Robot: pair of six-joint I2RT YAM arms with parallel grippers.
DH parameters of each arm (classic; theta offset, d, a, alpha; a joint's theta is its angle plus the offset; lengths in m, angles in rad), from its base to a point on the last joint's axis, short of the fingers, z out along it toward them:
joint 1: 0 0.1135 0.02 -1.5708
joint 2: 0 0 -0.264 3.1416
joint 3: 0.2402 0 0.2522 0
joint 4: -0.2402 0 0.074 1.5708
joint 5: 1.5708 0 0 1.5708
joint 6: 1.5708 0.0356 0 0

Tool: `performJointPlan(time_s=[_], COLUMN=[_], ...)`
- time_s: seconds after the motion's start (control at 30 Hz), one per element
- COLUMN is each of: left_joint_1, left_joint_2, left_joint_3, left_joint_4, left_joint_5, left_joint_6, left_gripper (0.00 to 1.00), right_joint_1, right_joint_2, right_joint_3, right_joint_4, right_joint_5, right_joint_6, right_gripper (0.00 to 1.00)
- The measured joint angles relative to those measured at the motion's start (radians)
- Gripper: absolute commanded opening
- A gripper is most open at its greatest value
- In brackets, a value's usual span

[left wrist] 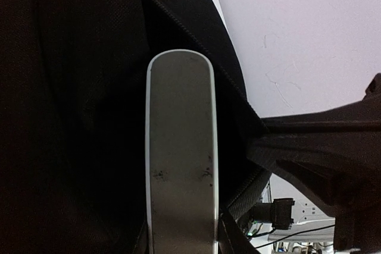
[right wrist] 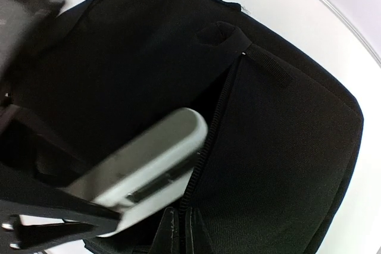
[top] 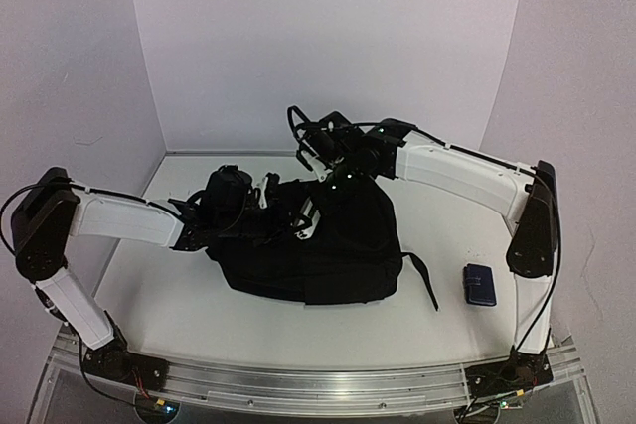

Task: Pack the student bag
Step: Place the stationery in the student bag.

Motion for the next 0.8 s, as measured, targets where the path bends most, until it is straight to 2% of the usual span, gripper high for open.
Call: performJointPlan(time_s=[0.23,0.57,0.63,0.73,0.8], left_joint_1=[0.013,0.042,0.042,0.042,0.042], left_joint_2=[0.121,0.314,0.372,0.422,0.429], left_joint_3=[0.06,0.207,0.234,0.249,0.248], left_joint_4=[0.086,0.249,0.306,0.363,0.38], left_joint_5=[0.117,0.156,0.157,0.157,0.154], left_joint_6=[-0.063,-0.178,-0.21,-0.241,-0.252], left_gripper=[0.0,0.01,0.08,0.29,0.39], right_joint_1=[-0.001,-0.01,-0.013,-0.016,-0.019], right_joint_2=[-0.03,-0.067,-0.067,-0.067,-0.067], right_joint_3=[-0.049,-0.091,-0.091,-0.091,-0.091], right_joint_4=[0.017,0.052,0.054,0.057,0.057], right_joint_5=[-0.061,-0.113,-0.11,-0.108,-0.11], right_joint_6=[-0.014,-0.012,-0.009,-0.008,-0.005], right_gripper=[0.0,0.0,0.0,0.0,0.0])
